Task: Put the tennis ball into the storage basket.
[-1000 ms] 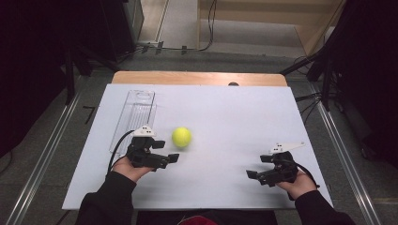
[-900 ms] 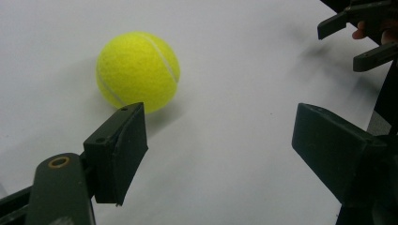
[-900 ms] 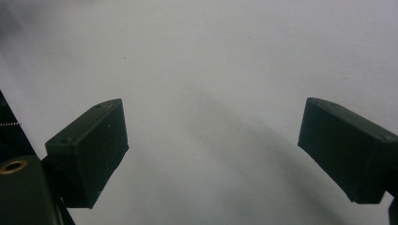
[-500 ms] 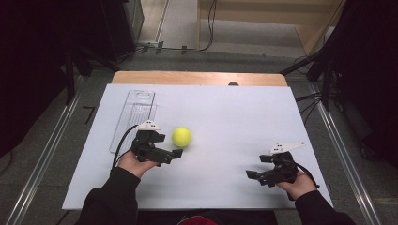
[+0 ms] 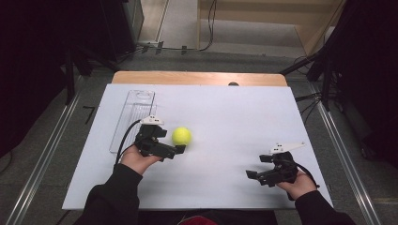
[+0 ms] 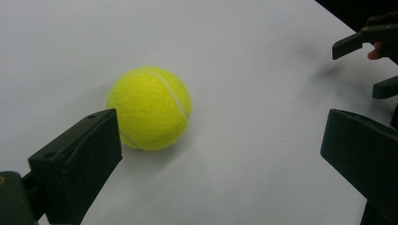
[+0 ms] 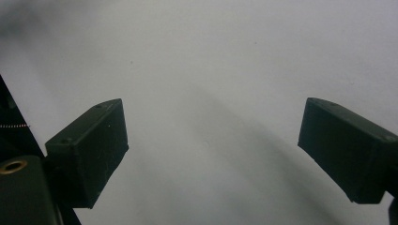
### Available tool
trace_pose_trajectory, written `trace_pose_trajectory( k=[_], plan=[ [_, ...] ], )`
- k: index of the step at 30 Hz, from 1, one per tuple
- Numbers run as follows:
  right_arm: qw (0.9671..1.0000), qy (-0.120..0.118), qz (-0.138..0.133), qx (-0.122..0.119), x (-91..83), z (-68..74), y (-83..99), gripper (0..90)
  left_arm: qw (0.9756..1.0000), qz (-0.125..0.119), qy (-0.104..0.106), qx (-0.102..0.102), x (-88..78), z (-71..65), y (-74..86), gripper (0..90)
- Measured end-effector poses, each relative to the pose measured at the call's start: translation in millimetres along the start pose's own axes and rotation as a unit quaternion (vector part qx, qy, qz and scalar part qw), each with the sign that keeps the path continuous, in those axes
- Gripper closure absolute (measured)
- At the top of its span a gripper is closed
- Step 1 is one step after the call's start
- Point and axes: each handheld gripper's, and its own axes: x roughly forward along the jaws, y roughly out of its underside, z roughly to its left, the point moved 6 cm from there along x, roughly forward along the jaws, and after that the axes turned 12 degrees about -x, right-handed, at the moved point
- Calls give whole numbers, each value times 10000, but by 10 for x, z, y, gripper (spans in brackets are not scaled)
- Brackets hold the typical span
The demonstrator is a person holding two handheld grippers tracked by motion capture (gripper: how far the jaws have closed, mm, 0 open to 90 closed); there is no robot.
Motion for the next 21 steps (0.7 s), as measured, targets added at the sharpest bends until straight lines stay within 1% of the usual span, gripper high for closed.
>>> trace_pose_trajectory(
  k=[4, 10, 12, 16, 18, 21],
  plan=[
    [10000, -24, 15, -20, 3, 10, 0, 68, 10000, 7, -23, -31, 14, 16, -43, 0],
    [10000, -24, 0, -5, 1, 7, -1, 68, 10000, 39, -86, -5, 41, 34, -106, 0],
    [10000, -26, 12, -12, 2, 9, 0, 68, 10000, 9, -86, -26, 58, 38, -136, 0],
    [10000, -25, 13, -3, 0, 9, 1, 68, 9999, 60, -123, 2, 83, 49, -181, 0],
    [10000, -19, 12, -16, -1, 6, 2, 68, 9999, 48, -98, -28, 96, 53, -206, 0],
    [10000, -31, 17, -26, 0, 9, 4, 68, 9999, 61, -133, -36, 121, 67, -237, 0]
  ],
)
